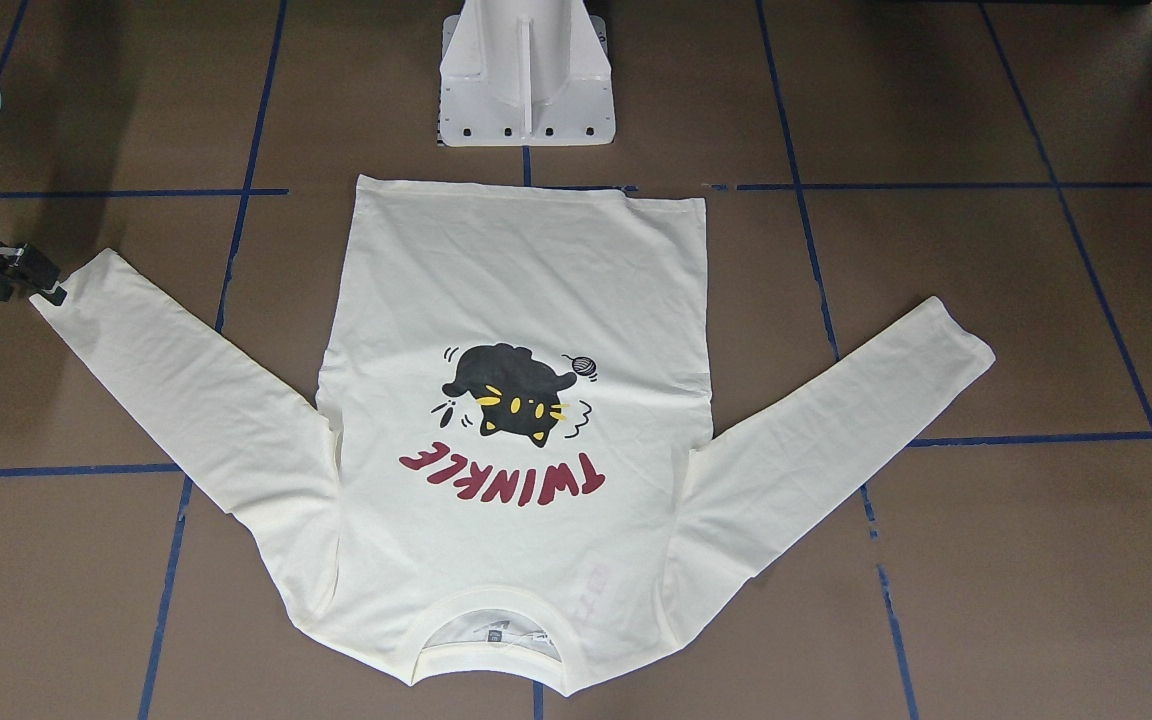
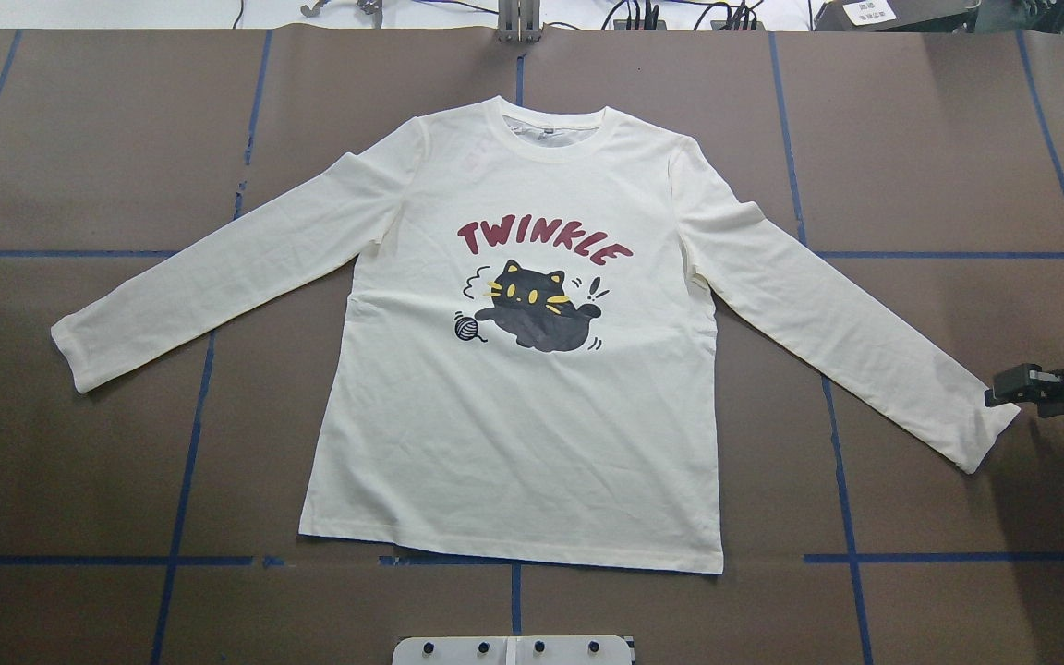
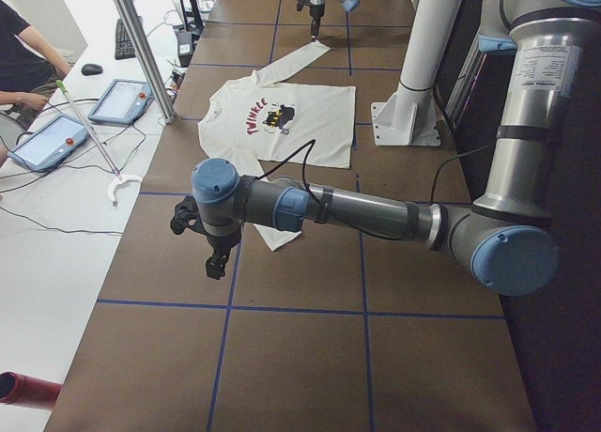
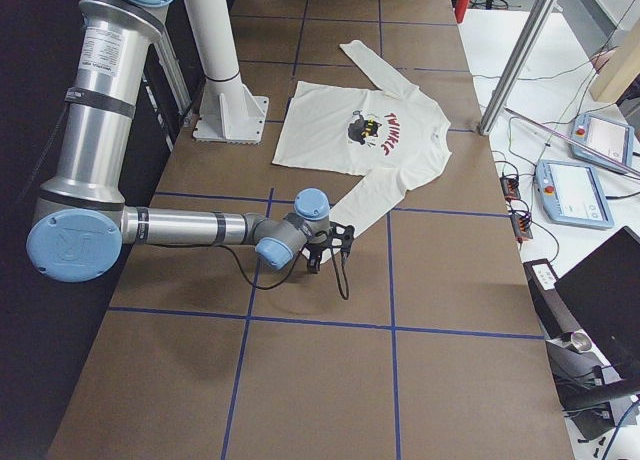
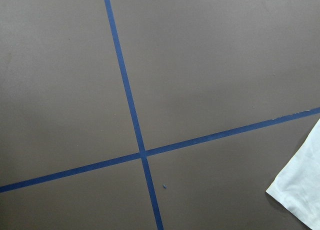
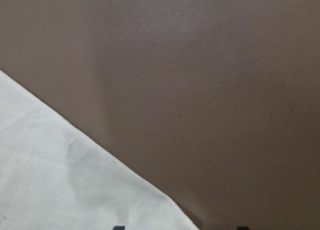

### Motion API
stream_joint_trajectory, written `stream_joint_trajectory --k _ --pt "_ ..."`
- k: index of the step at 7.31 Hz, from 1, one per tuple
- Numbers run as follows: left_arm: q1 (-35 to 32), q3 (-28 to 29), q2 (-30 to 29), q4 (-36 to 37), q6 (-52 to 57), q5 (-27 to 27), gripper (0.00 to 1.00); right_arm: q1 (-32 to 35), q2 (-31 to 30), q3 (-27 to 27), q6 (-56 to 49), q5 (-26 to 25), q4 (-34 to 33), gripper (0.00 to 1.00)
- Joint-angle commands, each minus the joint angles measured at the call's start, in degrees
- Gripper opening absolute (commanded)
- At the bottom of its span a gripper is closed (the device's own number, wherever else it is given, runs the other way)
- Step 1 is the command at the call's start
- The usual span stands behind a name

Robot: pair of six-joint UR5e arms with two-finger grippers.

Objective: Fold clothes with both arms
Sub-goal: 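Move the right gripper toward the sleeve nearest it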

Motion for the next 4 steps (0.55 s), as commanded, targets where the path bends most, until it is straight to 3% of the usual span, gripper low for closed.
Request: stream_joint_trajectory --k 1,3,4 --pt "-0.1 -0.5 0.3 0.1 0.0 0.0 1.0 -0.2 0.1 -0.3 0.1 0.0 0.0 0.41" --pt "-0.1 -0.8 0.4 0.1 0.1 0.0 1.0 -0.4 0.3 -0.3 0.1 0.1 0.0 0.06" --pt "-0.1 -0.9 0.4 0.1 0.1 0.0 1.0 -0.7 0.2 -0.3 0.0 0.1 0.0 0.0"
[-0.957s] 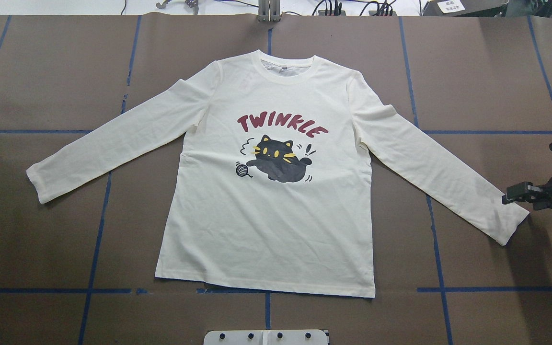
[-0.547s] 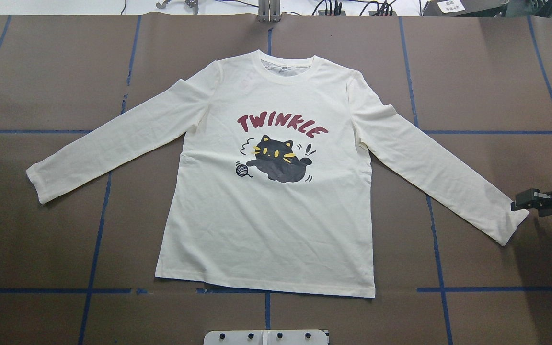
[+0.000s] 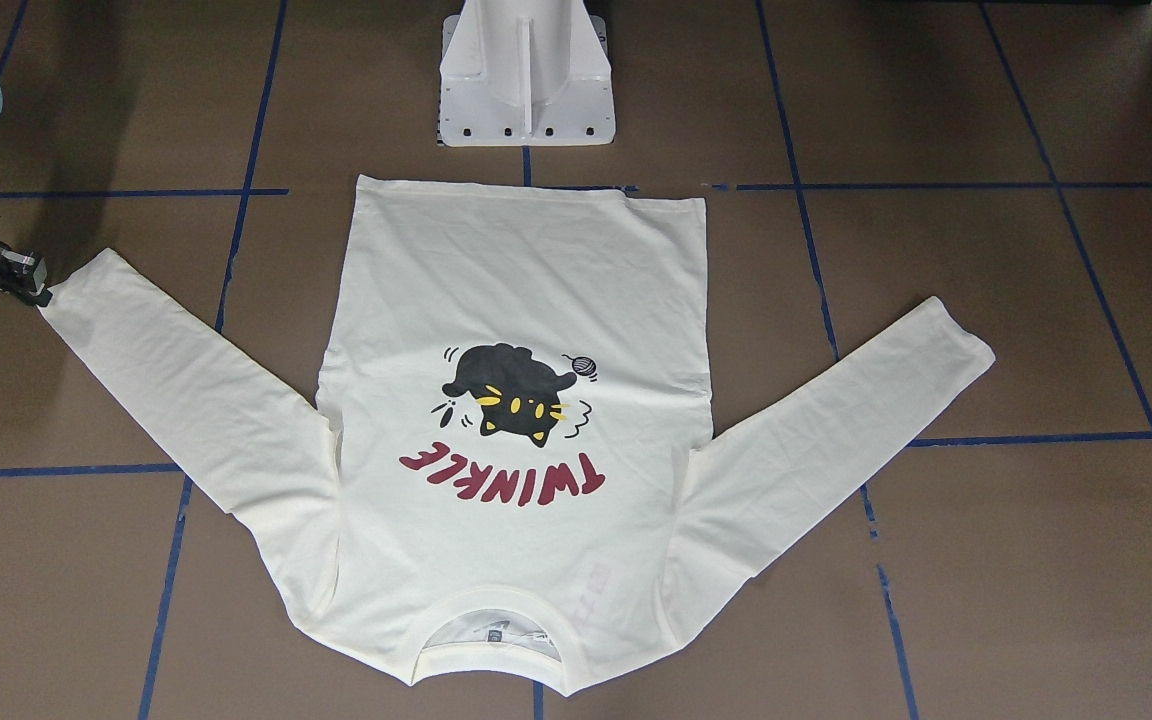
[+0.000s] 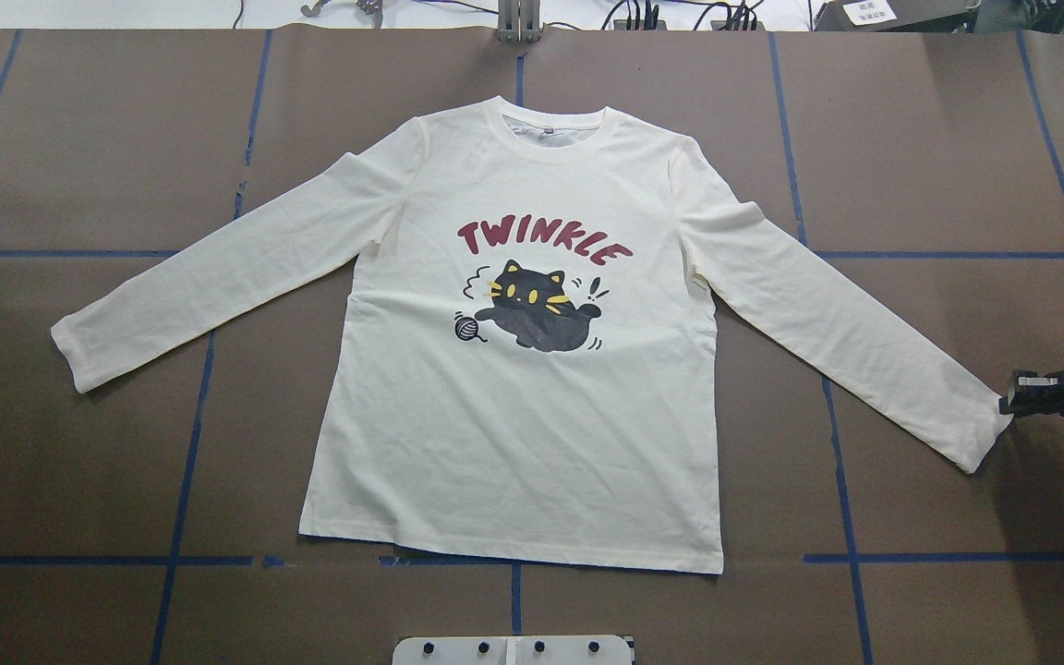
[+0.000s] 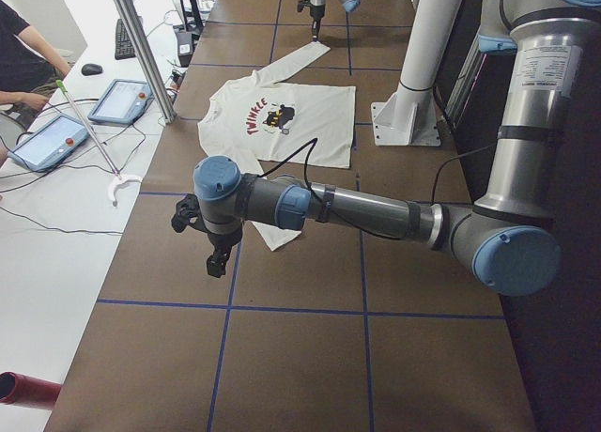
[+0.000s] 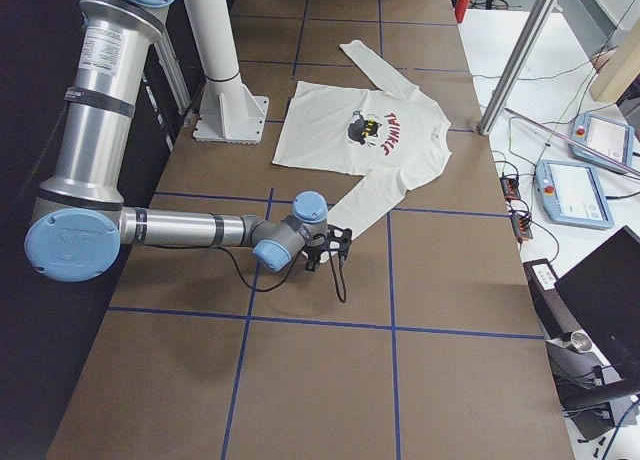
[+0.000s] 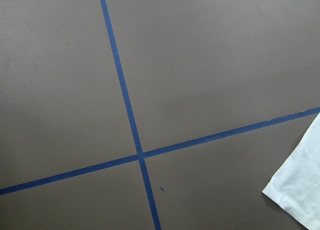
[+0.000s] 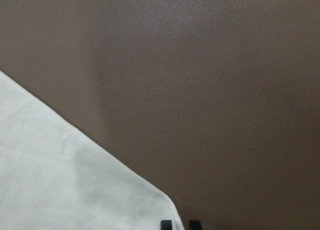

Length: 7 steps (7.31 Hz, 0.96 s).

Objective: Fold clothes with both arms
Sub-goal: 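Grasp the sleeve with the right gripper and fold it across the shirt front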

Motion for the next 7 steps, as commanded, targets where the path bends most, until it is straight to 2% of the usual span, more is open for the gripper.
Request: stream_joint_trajectory --k 1,2,3,4,5,7 --pt "0.0 -0.1 0.0 0.0 0.0 0.0 1.0 -0.2 0.0 1.1 0.0 0.8 0.0 0.0" --pt "0.0 -0.6 0.0 0.0 0.0 0.0 1.0 -0.2 0.0 4.8 0.3 1.0 -0.5 0.0" --pt "0.0 -1.5 0.0 0.1 -0.2 0.0 1.0 -0.2 1.1 8.7 4.8 2.0 -1.0 0.0" --pt "0.0 -2.3 0.0 0.2 -0.2 0.0 1.0 -0.3 7.3 9.0 12.6 3.5 -1.2 0.0" --pt "0.1 -2.6 0.0 0.2 -0.2 0.0 1.0 -1.3 17.4 8.8 18.7 3.4 -7.1 0.0" --pt "0.1 -3.7 -0.1 0.2 -0.3 -0.1 1.0 -4.1 45.5 6.5 21.6 0.9 -35.1 0.0"
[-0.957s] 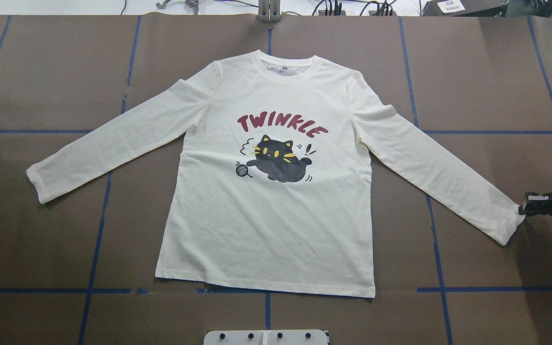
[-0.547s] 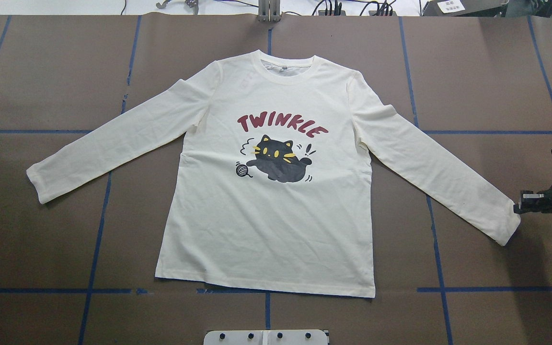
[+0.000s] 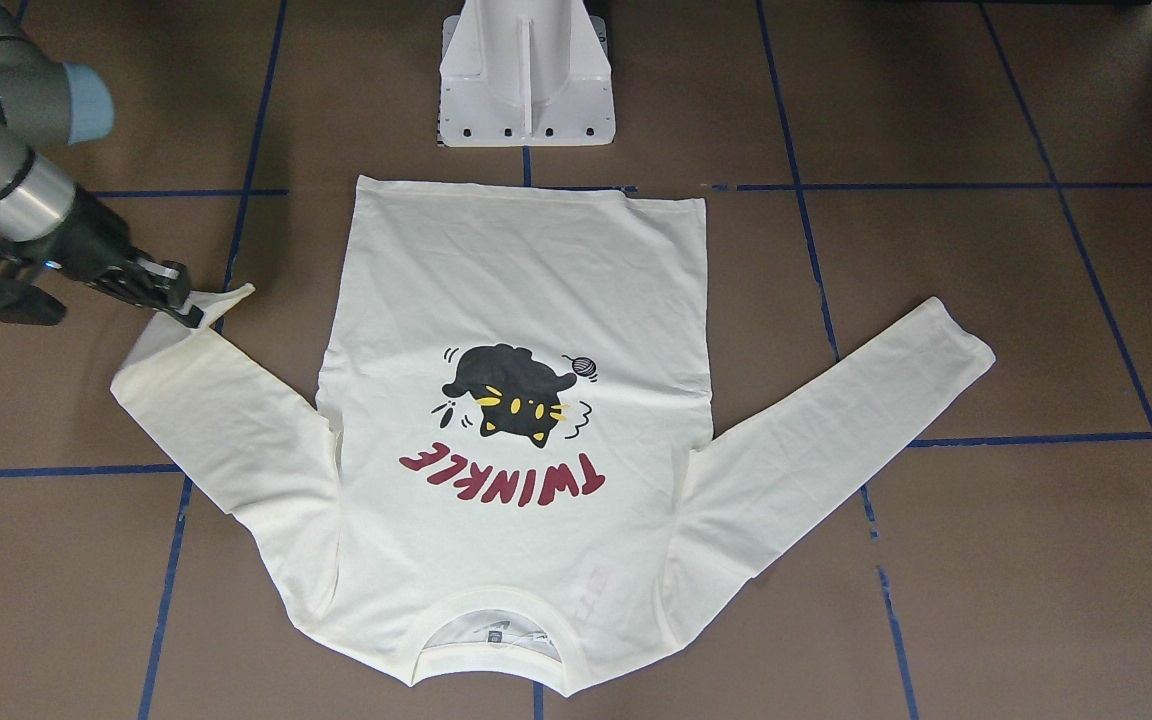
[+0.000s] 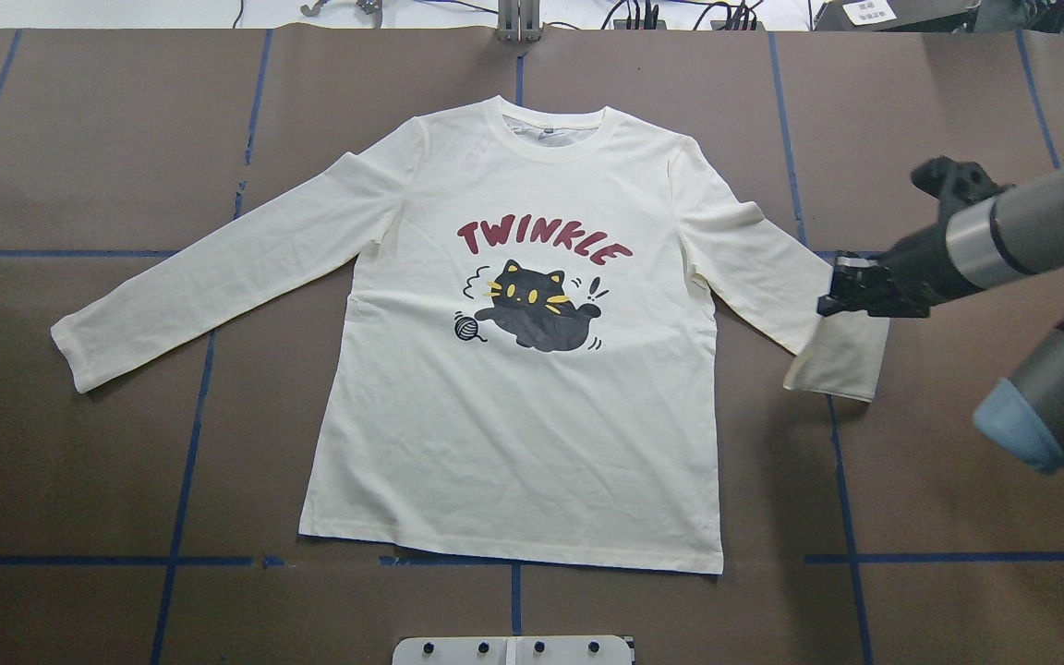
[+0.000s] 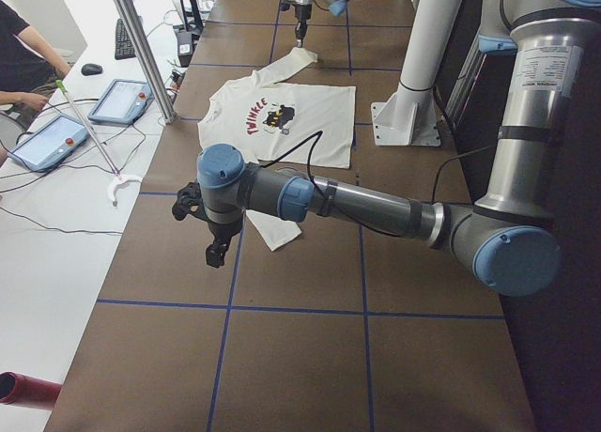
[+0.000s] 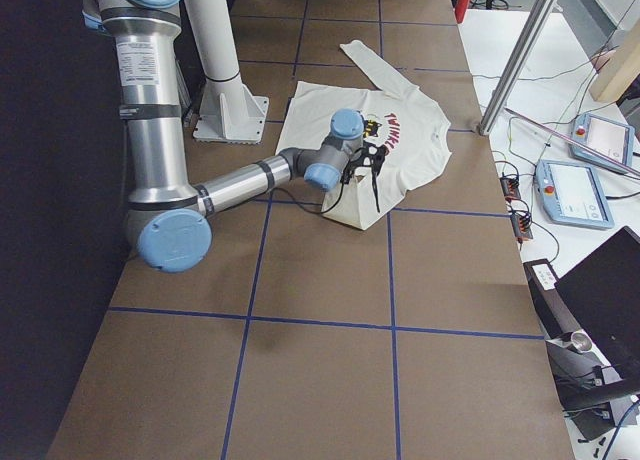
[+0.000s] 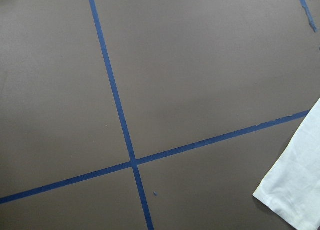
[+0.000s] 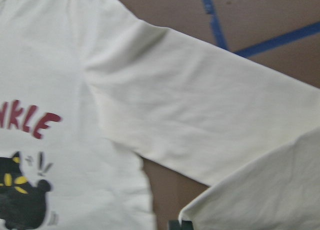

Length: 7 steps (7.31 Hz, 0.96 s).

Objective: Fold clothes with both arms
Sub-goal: 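Grasp the sleeve with the right gripper and fold it across the shirt front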

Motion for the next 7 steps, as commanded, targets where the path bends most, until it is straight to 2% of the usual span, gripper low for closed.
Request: stream_joint_trajectory --k 1,2,3,4,5,6,7 --pt "0.0 -1.2 0.0 -0.1 0.0 -0.5 1.0 -3.2 28.4 -7.2 1.7 -5.1 -20.1 0.0" --pt "0.0 -2.0 0.0 -0.1 -0.1 -0.7 1.0 -7.6 37.5 -16.4 1.7 -11.6 -17.1 0.0" --pt "0.0 -2.7 0.0 -0.1 -0.1 -0.8 1.0 -12.4 47.1 -29.5 3.2 -19.6 -10.8 0.0" --pt "0.1 -3.7 -0.1 -0.1 -0.2 -0.8 1.0 -16.7 55.6 -43.1 3.9 -24.5 -5.3 0.0" --pt "0.5 -4.1 -0.1 -0.1 -0.2 -0.7 1.0 -20.9 56.1 -46.9 4.1 -29.7 -1.2 0.02" --pt "1.1 -4.1 -0.1 -0.2 -0.1 -0.8 1.0 -22.8 56.6 -48.6 4.1 -31.8 -0.4 0.03" --pt "1.7 -4.1 -0.1 -0.2 -0.2 -0.8 1.0 -23.3 56.9 -50.6 4.1 -32.5 2.1 0.65"
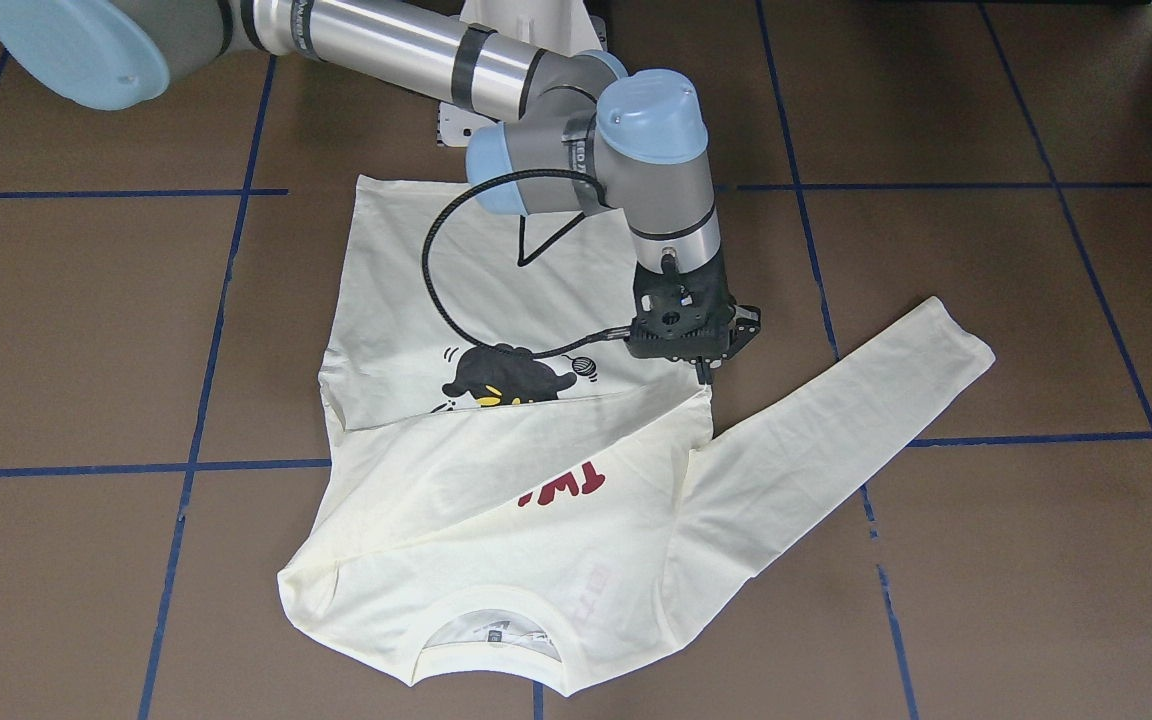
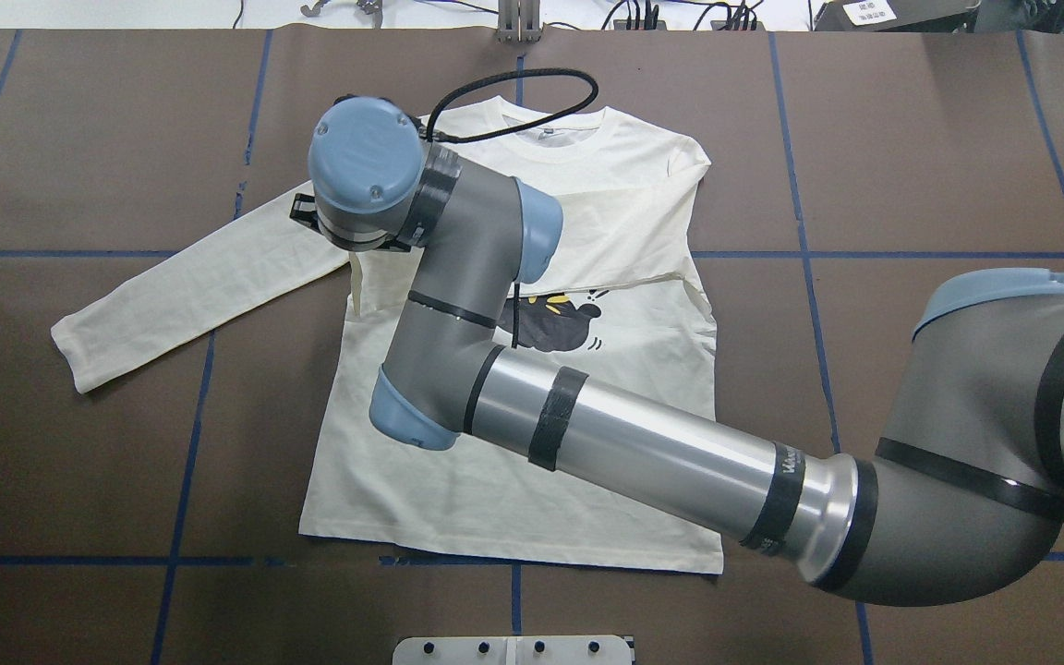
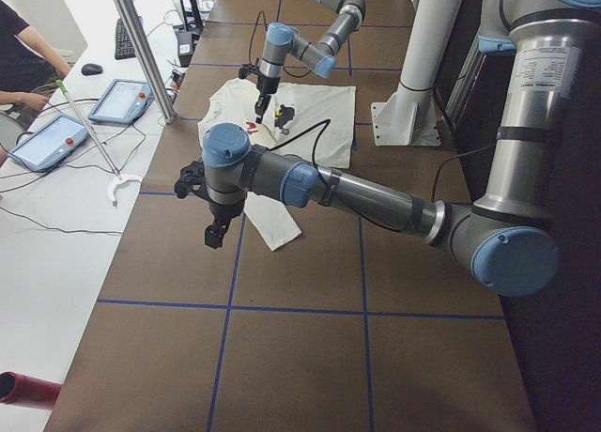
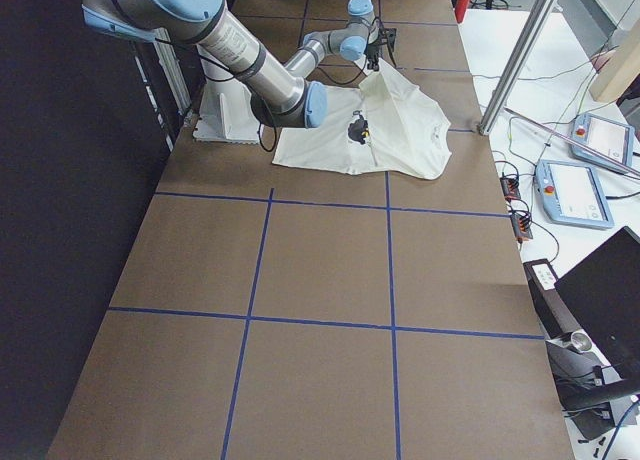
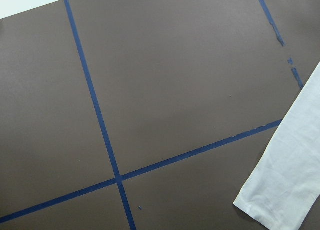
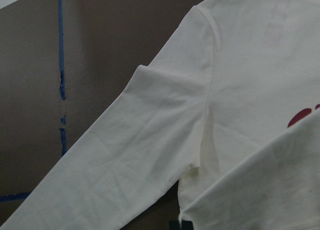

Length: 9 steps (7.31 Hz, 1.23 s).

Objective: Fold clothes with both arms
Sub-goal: 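Grasp the sleeve with the right gripper and fold it across the shirt front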

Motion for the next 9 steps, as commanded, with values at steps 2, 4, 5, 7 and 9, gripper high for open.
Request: stream_joint_trajectory --k 2,4,5,7,9 --pt "10.1 -0.2 -0.4 -3.4 -11.8 0.2 1.0 -1.5 3.7 -4.4 3.4 -3.0 3.6 0.91" --pt "23.0 4.1 -0.7 -14.6 -36.2 4.8 1.0 2.8 -0.1 9.3 9.3 0.9 -4.3 0.95" --pt "26.9 9.0 -1.2 -21.1 -43.4 7.8 1.0 7.0 -7.6 21.8 9.2 5.6 -12.4 0.93" --pt "31.4 14.5 -1.2 -26.7 -49.8 7.6 0.97 15.6 -29.0 39.0 4.4 12.5 -12.7 0.91" --pt "31.9 15.4 -0.7 -26.6 -49.5 8.1 0.91 23.3 -37.7 40.0 -8.4 18.0 -12.8 0.92"
